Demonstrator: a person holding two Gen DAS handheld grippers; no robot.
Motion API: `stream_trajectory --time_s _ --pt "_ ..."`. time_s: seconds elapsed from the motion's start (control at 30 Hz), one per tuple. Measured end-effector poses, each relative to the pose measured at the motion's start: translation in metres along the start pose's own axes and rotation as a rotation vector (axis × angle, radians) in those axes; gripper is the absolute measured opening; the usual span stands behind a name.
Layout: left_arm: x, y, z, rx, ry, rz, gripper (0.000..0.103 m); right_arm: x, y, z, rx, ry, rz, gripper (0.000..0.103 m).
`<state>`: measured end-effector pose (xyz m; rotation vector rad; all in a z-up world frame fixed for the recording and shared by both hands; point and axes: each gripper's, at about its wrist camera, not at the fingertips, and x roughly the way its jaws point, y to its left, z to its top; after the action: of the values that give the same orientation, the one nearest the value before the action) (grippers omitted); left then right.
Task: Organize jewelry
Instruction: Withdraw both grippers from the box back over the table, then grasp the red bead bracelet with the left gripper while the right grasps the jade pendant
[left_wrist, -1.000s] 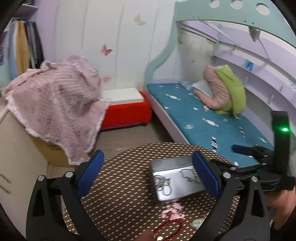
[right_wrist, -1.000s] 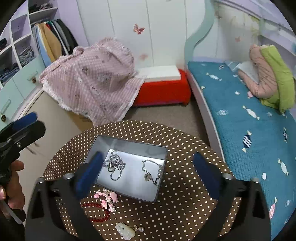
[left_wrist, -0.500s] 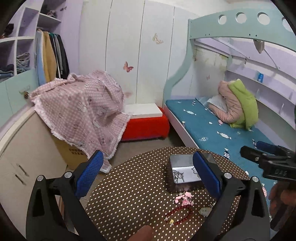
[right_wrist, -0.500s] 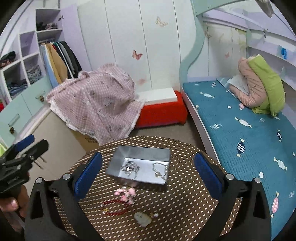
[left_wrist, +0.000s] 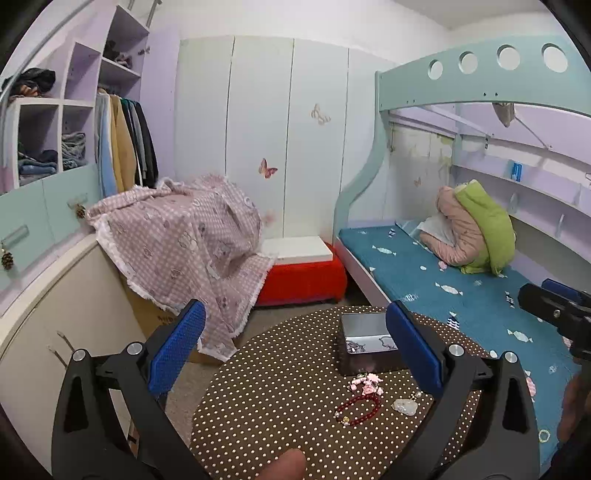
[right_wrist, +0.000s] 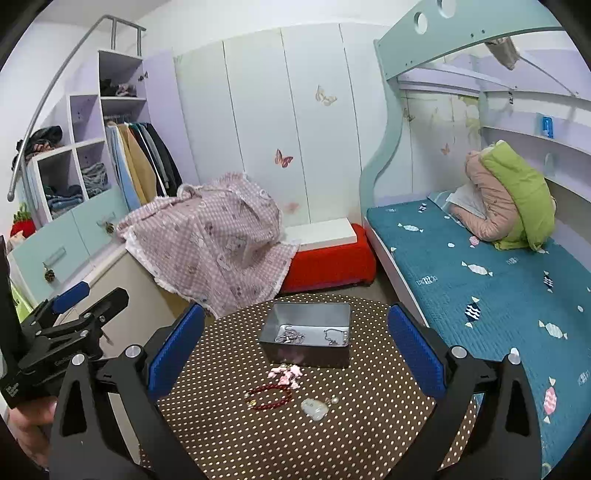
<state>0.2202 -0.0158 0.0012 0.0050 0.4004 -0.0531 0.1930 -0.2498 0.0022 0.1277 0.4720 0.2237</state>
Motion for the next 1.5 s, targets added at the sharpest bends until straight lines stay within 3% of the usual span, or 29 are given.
stream_trajectory --time_s 0.33,0.7,0.97,1.3,1.5 --pt "-0.040 0.006 -0.027 -0.023 -0.019 0.015 0.098 -0.032 0.004 -0.030 -0.013 -0.051 -0.103 0.096" --pt "-0.027 0.007 -0.061 -0.033 0.066 -0.017 0.098 -0.020 -0.005 -0.062 0.019 0.029 -0.103 0.096" --pt "0.023 -0.005 -0.095 0.013 0.205 -0.021 0.098 0.003 -0.016 -0.074 0.032 0.104 -0.128 0.096" --pt "0.121 -0.025 -0.141 0.069 0.399 -0.037 0.098 0.045 -0.036 -0.095 0.050 0.236 -0.142 0.096" --pt "0.165 -0.037 -0.157 0.092 0.474 -0.045 0.097 0.066 -0.047 -0.104 0.067 0.294 -0.137 0.096"
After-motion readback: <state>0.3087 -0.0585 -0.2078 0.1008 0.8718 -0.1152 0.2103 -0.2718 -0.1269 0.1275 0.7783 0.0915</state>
